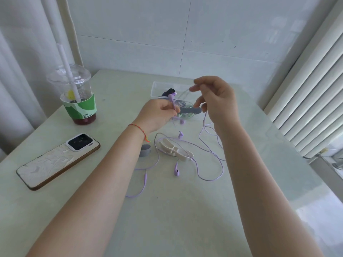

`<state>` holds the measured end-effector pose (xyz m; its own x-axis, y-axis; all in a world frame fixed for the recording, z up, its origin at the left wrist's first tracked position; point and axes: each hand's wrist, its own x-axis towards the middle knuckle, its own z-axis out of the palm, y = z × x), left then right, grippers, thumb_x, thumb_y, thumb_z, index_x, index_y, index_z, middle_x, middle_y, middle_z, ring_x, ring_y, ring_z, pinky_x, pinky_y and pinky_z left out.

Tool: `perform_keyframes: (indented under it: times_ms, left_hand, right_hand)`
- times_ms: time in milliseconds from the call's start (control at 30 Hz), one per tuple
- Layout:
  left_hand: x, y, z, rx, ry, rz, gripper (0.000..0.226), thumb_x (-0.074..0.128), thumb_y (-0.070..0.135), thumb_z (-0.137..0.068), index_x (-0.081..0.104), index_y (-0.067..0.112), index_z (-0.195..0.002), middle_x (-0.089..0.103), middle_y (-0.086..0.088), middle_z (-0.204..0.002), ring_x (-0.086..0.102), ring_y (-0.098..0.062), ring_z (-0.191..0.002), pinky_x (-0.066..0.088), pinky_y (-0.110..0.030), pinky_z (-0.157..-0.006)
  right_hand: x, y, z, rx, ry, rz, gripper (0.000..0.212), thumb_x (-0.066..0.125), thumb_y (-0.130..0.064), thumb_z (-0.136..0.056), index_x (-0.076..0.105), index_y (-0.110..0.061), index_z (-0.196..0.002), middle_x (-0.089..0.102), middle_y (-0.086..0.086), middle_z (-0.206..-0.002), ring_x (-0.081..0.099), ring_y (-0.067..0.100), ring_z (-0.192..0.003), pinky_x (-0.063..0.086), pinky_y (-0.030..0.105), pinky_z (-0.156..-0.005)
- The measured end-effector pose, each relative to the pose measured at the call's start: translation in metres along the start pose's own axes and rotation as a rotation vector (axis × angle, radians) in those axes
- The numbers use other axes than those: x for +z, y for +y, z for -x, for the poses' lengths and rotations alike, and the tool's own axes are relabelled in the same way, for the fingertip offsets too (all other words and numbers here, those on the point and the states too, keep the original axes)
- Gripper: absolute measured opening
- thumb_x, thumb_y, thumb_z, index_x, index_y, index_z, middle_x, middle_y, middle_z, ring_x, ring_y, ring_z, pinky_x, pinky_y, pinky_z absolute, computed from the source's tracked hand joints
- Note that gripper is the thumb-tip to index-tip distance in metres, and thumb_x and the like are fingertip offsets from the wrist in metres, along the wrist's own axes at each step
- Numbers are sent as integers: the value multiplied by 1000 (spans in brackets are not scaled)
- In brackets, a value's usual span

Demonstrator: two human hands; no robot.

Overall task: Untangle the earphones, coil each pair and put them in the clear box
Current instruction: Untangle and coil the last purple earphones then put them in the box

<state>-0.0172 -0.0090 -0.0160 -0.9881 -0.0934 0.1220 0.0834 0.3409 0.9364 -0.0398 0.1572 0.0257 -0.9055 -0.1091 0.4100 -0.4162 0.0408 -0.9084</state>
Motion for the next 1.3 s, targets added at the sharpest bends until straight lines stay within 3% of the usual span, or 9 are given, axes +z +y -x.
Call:
perform_keyframes:
  times_ms: [100, 200, 300, 500, 767, 967, 1133, 1233, 1300]
  left_hand:
    - [-2, 7, 2, -24, 96, 201, 9, 65, 18, -71, 72, 21, -69, 72, -15, -89, 61, -24, -75, 51, -28, -70]
    - [-2, 11, 1, -17, 132, 209, 10, 68, 10, -86, 74, 6, -93, 66, -6, -88, 60, -9, -69, 43, -7, -56]
    - [-2, 8, -1, -1, 139, 174, 10, 67, 13, -89, 75, 9, -93, 66, -4, -82, 58, -6, -68, 42, -6, -58]
    - [-2, 10, 3, -2, 0, 243, 13, 59, 11, -94, 71, 9, -93, 70, -5, -75, 66, -16, -67, 54, -31, -73]
    - [-2, 0, 5, -51, -245, -67, 18, 64, 7, -89, 69, 18, -101, 66, -3, -86, 62, -11, -74, 49, -19, -56]
    - [1, -3, 1, -127, -102, -178, 23, 58, 5, -87, 65, 16, -106, 63, 2, -81, 59, -14, -65, 45, -25, -58]
    - [0, -3, -3, 1, -104, -44, 40, 69, 13, -88, 61, 27, -124, 59, -1, -121, 58, -10, -109, 42, -18, -86]
    - [1, -3, 0, 29, -183, -51, 14, 67, 15, -91, 72, 18, -104, 70, 0, -104, 63, -6, -96, 43, -7, -78]
    - [1, -2, 0, 25, -203, 12, 10, 62, 12, -94, 72, 13, -95, 70, -2, -89, 63, -10, -82, 46, -13, -72]
  right_hand:
    - [3, 6, -3, 144, -42, 191, 32, 41, 5, -86, 66, -12, -96, 65, 4, -71, 48, 15, -45, 38, 22, -46]
    - [0, 13, -5, 282, -89, 369, 28, 45, -3, -83, 66, -19, -92, 58, 0, -61, 42, 15, -49, 34, 25, -53]
    - [-3, 13, -3, 322, -201, 435, 14, 57, -13, -87, 69, -17, -92, 48, -6, -58, 40, 16, -54, 35, 28, -57]
    - [-1, 9, -1, 325, -249, 289, 11, 64, -19, -88, 67, -9, -83, 47, -1, -58, 39, 15, -48, 36, 24, -47]
    - [-4, 0, -3, 247, -99, 100, 25, 52, -18, -95, 67, -14, -75, 29, -1, -49, 21, 15, -42, 20, 20, -42]
    - [-4, -2, -2, 271, -134, 72, 23, 49, -14, -94, 70, -7, -90, 27, -2, -46, 18, 15, -41, 17, 20, -45]
    - [-2, -5, 2, 261, -212, 88, 24, 49, -12, -87, 69, -1, -78, 46, 8, -55, 38, 22, -49, 30, 32, -55]
    - [-1, -8, 3, 247, -189, -38, 25, 45, -6, -89, 64, -5, -72, 61, 10, -72, 54, 24, -60, 41, 31, -54]
    - [-1, -8, 0, 253, -126, -58, 25, 44, -6, -89, 63, -7, -72, 64, 8, -76, 59, 23, -66, 46, 30, -58]
